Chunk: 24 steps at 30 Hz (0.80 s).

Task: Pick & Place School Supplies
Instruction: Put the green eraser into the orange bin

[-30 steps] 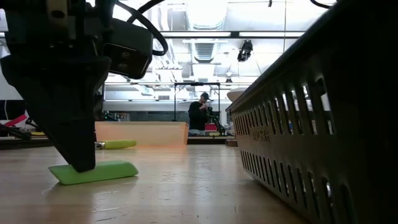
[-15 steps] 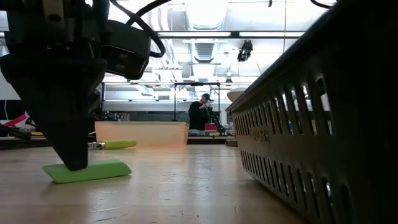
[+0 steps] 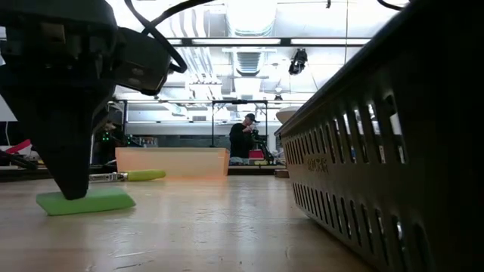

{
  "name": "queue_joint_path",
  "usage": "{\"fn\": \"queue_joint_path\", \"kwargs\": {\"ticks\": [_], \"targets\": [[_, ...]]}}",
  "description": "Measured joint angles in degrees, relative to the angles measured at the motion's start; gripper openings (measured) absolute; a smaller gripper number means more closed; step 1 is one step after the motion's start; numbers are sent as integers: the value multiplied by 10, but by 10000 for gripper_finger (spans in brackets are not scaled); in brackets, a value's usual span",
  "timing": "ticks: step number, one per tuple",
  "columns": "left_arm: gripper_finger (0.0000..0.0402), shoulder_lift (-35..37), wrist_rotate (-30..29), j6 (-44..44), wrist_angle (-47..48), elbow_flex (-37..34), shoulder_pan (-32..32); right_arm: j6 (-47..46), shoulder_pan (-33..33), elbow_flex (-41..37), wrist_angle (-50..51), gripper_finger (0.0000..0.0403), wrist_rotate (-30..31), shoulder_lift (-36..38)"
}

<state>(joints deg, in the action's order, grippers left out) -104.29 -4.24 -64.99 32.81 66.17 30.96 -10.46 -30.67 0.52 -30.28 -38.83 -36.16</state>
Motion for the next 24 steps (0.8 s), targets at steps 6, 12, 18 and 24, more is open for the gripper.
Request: {"fn": "queue_joint_path", "kwargs": {"ticks": [6, 12, 18, 24], "targets": [[96, 0, -2, -12, -4, 0, 0, 0, 0, 0, 0, 178, 0, 0], [96, 0, -2, -13, -9, 0, 0, 0, 0, 0, 0, 178, 0, 0], [109, 0, -2, -11, -11, 0, 0, 0, 0, 0, 0, 178, 0, 0], [159, 0, -1, -11, -13, -1, 0, 0, 0, 0, 0, 178, 0, 0]]}}
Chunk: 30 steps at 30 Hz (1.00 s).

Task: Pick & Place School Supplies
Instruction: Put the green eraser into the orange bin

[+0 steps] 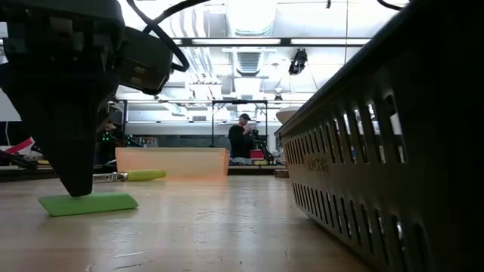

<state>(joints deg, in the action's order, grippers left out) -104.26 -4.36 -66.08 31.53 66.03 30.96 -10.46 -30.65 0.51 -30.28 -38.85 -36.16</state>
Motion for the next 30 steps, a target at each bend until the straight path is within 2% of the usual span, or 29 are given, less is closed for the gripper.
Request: {"fn": "queue_joint_path", "kwargs": {"ticks": [6, 12, 19, 30], "targets": [[198, 1, 9, -17, -11, -19, 1, 0, 0, 0, 0, 178, 0, 0], [208, 2, 14, -26, -19, -29, 3, 0, 0, 0, 0, 178, 0, 0], [193, 2, 16, -10, -18, -32, 3, 0, 0, 0, 0, 178, 0, 0], [136, 2, 18, -4, 13, -32, 2, 0, 0, 0, 0, 178, 0, 0]]}}
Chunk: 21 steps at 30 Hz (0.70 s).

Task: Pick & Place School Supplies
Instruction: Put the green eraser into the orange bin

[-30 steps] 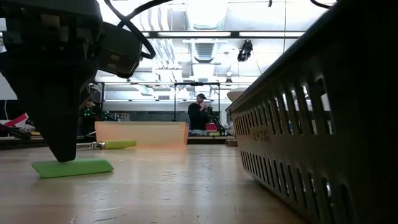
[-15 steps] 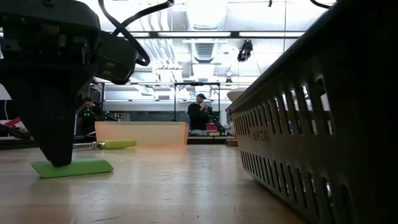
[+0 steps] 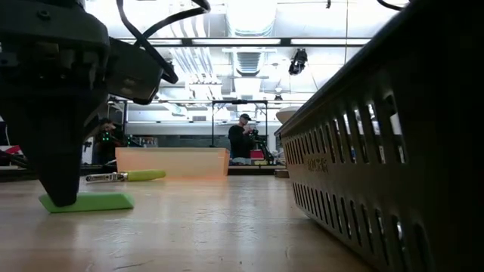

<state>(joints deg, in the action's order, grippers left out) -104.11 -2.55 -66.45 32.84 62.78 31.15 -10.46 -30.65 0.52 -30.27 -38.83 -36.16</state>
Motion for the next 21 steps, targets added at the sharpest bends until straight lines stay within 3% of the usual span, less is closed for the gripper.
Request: {"fn": "queue_joint_path", "kwargs": {"ticks": [10, 21], "targets": [[107, 1, 4, 0, 19, 0, -6, 0, 0, 0, 0, 178, 0, 0], [102, 4, 1, 0, 54, 25, -9, 0, 0, 0, 0, 178, 0, 0]]}}
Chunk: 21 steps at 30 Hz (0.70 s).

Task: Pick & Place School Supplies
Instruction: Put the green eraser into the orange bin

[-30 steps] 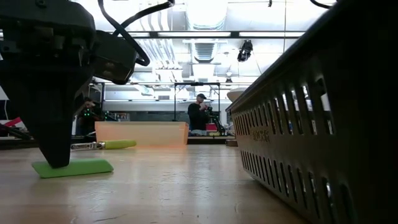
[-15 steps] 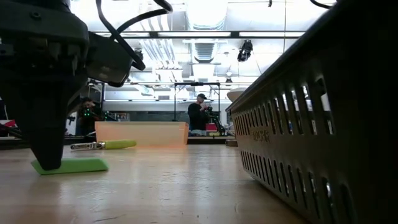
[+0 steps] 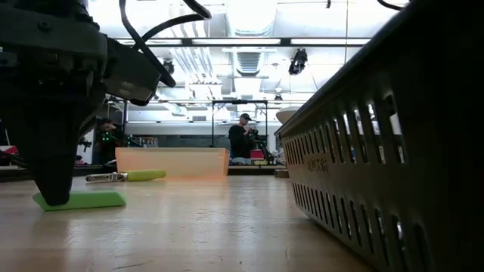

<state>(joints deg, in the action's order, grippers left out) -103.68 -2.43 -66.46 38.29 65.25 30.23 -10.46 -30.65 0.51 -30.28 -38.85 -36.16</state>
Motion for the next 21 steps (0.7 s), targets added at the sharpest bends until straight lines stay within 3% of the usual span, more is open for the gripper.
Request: {"fn": "queue_joint_path", "kwargs": {"ticks": [11, 21], "targets": [[101, 79, -76, 0, 19, 18, -4, 0, 0, 0, 0, 178, 0, 0], [102, 198, -262, -2, -1, 19, -16, 0, 0, 0, 0, 178, 0, 0]]}}
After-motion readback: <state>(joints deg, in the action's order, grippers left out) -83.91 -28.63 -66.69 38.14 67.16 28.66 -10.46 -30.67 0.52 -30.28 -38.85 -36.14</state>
